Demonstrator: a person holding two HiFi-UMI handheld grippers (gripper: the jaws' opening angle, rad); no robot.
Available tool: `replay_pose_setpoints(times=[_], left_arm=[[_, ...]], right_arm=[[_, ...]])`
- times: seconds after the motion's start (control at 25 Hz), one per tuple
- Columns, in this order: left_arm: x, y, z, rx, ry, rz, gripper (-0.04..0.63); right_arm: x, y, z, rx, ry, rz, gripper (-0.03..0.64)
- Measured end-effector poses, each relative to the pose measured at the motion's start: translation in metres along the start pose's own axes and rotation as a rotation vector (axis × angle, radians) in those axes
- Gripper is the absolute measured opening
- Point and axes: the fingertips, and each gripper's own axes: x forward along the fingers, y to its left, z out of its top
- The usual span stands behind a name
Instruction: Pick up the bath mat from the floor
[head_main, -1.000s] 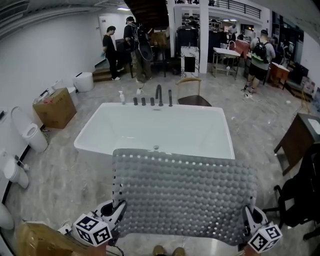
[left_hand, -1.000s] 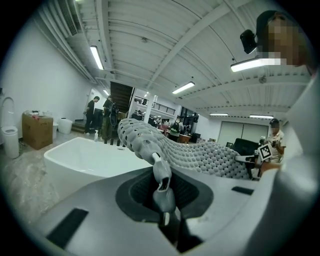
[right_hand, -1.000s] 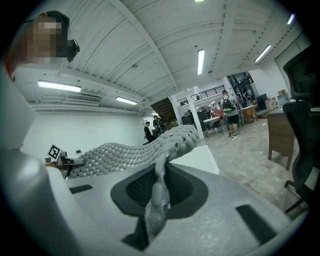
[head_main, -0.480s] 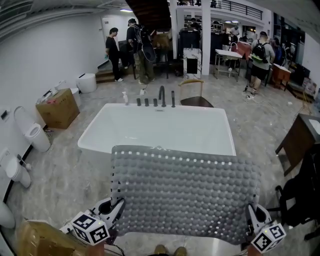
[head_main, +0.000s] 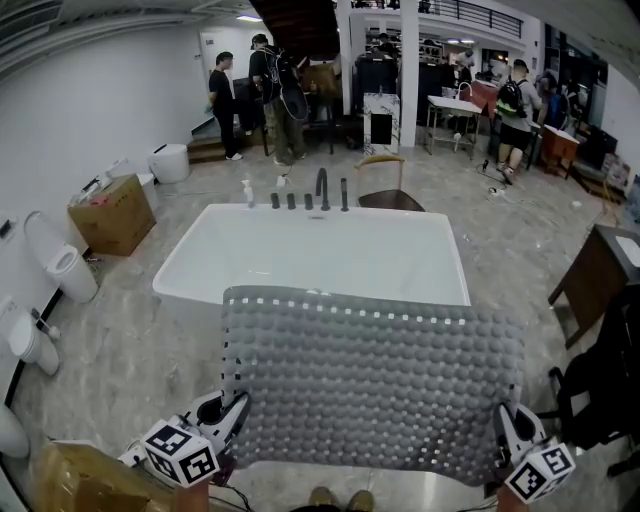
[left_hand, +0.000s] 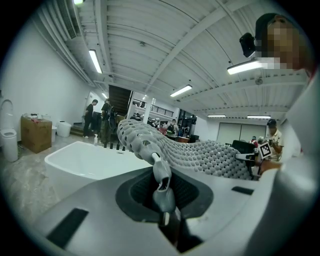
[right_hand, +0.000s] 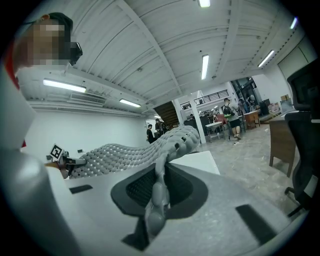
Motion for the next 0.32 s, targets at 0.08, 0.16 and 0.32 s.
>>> replay_pose_setpoints(times=[0.08, 0.16, 0.32], left_arm=[[0.0009, 0.0018, -0.0014, -0.001, 0.001, -0.001, 0.044], [0.0019, 0.0036, -0.0024, -0.003, 0.004, -0.003, 0.044], [0.0037, 0.0057, -0.0034, -0.007, 0.008, -0.008, 0.044]], right_arm=[[0.0014, 0.0007, -0.0005, -0.002, 0.002, -0.002, 0.044], [0.0032, 0.0018, -0.0003, -0.003, 0.003, -0.006, 0.044], [0.0064, 0.0026, -0.0023, 0.0, 0.01, -0.004, 0.044]])
